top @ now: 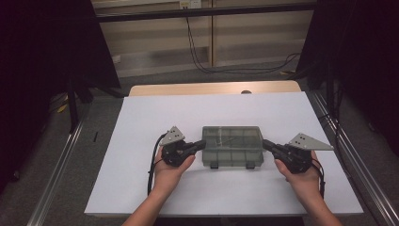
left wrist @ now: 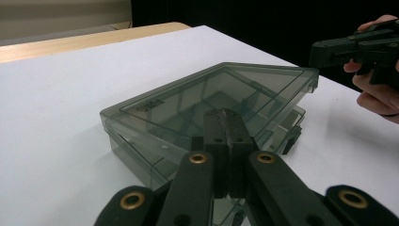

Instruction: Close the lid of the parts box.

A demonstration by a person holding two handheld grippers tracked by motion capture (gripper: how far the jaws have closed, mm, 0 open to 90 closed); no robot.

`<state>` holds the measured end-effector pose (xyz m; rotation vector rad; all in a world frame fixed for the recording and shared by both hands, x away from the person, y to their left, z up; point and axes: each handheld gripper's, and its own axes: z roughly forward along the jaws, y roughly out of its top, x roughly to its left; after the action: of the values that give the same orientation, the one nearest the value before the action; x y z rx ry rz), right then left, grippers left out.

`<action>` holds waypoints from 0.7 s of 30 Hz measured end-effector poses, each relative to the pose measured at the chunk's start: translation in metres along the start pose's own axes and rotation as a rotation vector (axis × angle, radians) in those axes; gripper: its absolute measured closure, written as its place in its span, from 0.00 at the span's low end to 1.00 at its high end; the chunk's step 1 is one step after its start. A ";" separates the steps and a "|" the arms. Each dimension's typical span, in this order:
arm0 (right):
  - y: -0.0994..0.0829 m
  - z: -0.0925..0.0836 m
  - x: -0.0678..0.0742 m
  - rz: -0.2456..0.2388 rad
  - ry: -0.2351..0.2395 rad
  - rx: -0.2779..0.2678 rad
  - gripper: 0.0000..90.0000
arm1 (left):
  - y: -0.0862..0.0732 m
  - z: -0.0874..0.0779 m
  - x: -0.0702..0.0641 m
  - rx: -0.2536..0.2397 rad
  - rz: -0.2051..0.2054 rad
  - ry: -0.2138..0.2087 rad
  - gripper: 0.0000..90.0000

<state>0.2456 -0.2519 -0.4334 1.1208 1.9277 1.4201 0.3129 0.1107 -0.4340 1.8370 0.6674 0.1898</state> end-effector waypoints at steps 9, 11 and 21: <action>-0.012 -0.001 0.001 -0.003 -0.020 0.018 1.00 | -0.011 0.004 -0.006 -0.005 0.013 0.017 1.00; -0.015 0.000 0.001 -0.004 -0.027 0.023 1.00 | -0.015 0.005 -0.007 0.013 0.014 0.038 1.00; -0.026 0.002 0.001 -0.015 -0.027 0.058 1.00 | -0.027 0.009 -0.007 0.051 0.026 0.046 1.00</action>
<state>0.2380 -0.2535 -0.4584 1.1431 1.9657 1.3424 0.3015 0.1062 -0.4607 1.8955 0.6857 0.2350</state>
